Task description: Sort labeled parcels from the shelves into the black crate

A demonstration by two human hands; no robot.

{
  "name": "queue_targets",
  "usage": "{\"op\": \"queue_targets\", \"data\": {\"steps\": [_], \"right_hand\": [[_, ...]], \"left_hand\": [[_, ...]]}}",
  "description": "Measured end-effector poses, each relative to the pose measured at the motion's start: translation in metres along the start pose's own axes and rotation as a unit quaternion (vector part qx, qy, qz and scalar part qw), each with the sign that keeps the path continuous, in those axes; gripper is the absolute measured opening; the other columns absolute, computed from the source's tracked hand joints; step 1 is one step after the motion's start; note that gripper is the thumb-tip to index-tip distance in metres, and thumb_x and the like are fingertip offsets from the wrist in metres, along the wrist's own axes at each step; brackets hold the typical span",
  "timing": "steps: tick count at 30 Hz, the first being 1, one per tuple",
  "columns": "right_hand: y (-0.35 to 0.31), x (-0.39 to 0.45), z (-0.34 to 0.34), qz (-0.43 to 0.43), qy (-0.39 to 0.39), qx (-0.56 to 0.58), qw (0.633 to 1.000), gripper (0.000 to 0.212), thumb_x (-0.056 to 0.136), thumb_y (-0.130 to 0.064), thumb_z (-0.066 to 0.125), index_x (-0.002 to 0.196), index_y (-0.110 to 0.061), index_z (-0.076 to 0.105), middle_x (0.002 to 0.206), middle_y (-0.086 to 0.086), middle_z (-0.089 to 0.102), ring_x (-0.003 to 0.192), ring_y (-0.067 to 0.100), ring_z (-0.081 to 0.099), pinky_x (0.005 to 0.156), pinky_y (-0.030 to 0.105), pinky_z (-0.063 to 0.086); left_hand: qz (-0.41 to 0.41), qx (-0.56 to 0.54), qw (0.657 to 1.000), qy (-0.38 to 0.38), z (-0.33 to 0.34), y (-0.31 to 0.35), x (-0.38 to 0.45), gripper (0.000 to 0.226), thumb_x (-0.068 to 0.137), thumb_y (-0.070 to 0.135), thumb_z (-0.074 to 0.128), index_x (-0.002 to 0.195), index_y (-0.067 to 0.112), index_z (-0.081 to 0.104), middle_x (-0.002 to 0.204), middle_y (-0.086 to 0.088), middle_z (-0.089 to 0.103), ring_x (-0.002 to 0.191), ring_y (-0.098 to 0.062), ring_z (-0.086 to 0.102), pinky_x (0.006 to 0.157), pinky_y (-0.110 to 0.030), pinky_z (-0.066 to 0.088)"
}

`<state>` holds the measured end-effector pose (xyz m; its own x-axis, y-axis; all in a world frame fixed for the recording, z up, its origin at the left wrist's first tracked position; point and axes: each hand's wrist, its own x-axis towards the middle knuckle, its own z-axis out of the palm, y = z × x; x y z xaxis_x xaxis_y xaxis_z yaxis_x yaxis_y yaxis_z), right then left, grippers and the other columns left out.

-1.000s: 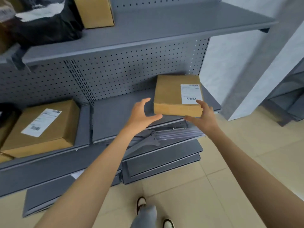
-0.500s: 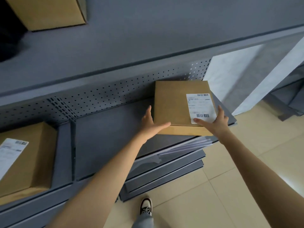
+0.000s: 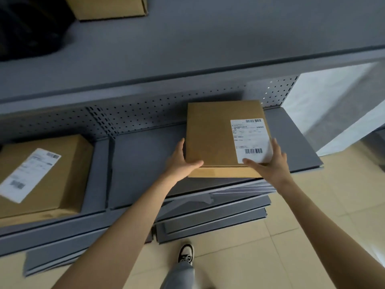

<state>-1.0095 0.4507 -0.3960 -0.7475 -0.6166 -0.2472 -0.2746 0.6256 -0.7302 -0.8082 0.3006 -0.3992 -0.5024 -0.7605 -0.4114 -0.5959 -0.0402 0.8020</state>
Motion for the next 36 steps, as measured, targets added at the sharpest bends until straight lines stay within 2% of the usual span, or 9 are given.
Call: {"op": "queue_targets", "data": {"steps": [3,6,11,14,18,22,26,31,36], "right_hand": [[-0.025,-0.012,0.024,-0.045,-0.034,0.004,0.998,0.104,0.065,-0.037,0.081,0.145,-0.025,0.016,0.135,0.010,0.036,0.132,0.029,0.026,0.110,0.060,0.024],[-0.053,-0.028,0.054,-0.074,-0.060,-0.005,0.995,0.101,0.066,-0.037,0.080,0.145,-0.025,0.017,0.132,0.009,0.038,0.129,0.030,0.031,0.108,0.059,0.026],[-0.086,-0.051,0.110,-0.123,-0.117,-0.020,0.985,0.097,0.071,-0.034,0.075,0.146,-0.024,0.014,0.134,0.008,0.040,0.128,0.026,0.029,0.109,0.052,0.020],[-0.098,-0.058,0.137,-0.130,-0.140,-0.024,0.981,0.095,0.074,-0.033,0.073,0.146,-0.026,0.012,0.135,0.007,0.039,0.127,0.025,0.029,0.109,0.051,0.019],[-0.110,-0.056,0.159,-0.130,-0.158,-0.021,0.979,0.092,0.076,-0.030,0.071,0.147,-0.027,0.011,0.134,0.009,0.037,0.126,0.026,0.031,0.109,0.052,0.019],[-0.114,-0.052,0.172,-0.116,-0.177,-0.034,0.977,0.090,0.079,-0.029,0.067,0.147,-0.031,0.009,0.132,0.012,0.037,0.123,0.030,0.035,0.111,0.052,0.023],[-0.115,-0.048,0.174,-0.092,-0.182,-0.053,0.977,0.088,0.081,-0.033,0.066,0.147,-0.031,0.008,0.133,0.012,0.031,0.121,0.032,0.035,0.111,0.047,0.020],[-0.113,-0.043,0.174,-0.081,-0.198,-0.084,0.973,0.088,0.079,-0.041,0.066,0.146,-0.034,0.009,0.136,0.011,0.030,0.126,0.035,0.033,0.107,0.050,0.027],[-0.121,-0.051,0.164,-0.118,-0.154,-0.109,0.975,0.079,0.082,-0.042,0.062,0.145,-0.031,0.016,0.138,0.008,0.038,0.129,0.031,0.031,0.104,0.044,0.029]], "left_hand": [[-0.025,-0.011,0.999,0.047,-0.035,-0.018,-0.022,0.104,0.069,0.030,0.079,0.147,0.029,0.010,0.140,-0.008,0.044,0.111,-0.027,0.057,0.083,-0.039,0.055],[-0.056,-0.034,0.995,0.076,-0.071,-0.039,-0.043,0.102,0.070,0.029,0.079,0.146,0.032,0.012,0.138,-0.009,0.047,0.115,-0.026,0.055,0.087,-0.041,0.053],[-0.084,-0.081,0.988,0.100,-0.119,-0.077,-0.071,0.092,0.077,0.016,0.074,0.146,0.030,0.015,0.132,0.000,0.043,0.084,-0.009,0.057,0.062,-0.027,0.054],[-0.102,-0.077,0.986,0.108,-0.142,-0.094,-0.077,0.091,0.078,0.013,0.073,0.147,0.028,0.015,0.142,-0.001,0.036,0.108,-0.019,0.053,0.069,-0.032,0.055],[-0.113,-0.093,0.983,0.108,-0.161,-0.107,-0.069,0.089,0.079,0.009,0.071,0.146,0.027,0.017,0.142,-0.005,0.038,0.111,-0.022,0.050,0.068,-0.031,0.054],[-0.133,-0.077,0.982,0.109,-0.170,-0.113,-0.053,0.087,0.079,0.006,0.070,0.146,0.023,0.017,0.142,-0.011,0.038,0.120,-0.032,0.047,0.082,-0.046,0.053],[-0.142,-0.030,0.988,0.059,-0.177,-0.114,-0.044,0.092,0.081,0.011,0.069,0.148,0.025,0.008,0.150,-0.008,0.022,0.125,-0.031,0.043,0.077,-0.037,0.054],[-0.160,0.058,0.985,0.016,-0.187,-0.110,-0.039,0.094,0.080,0.022,0.071,0.148,0.030,0.007,0.151,-0.008,0.022,0.124,-0.028,0.043,0.078,-0.033,0.053],[-0.139,0.183,0.971,0.062,-0.195,-0.098,-0.048,0.093,0.075,0.046,0.070,0.147,0.032,0.013,0.151,-0.013,0.019,0.135,-0.032,0.029,0.104,-0.041,0.032]]}}
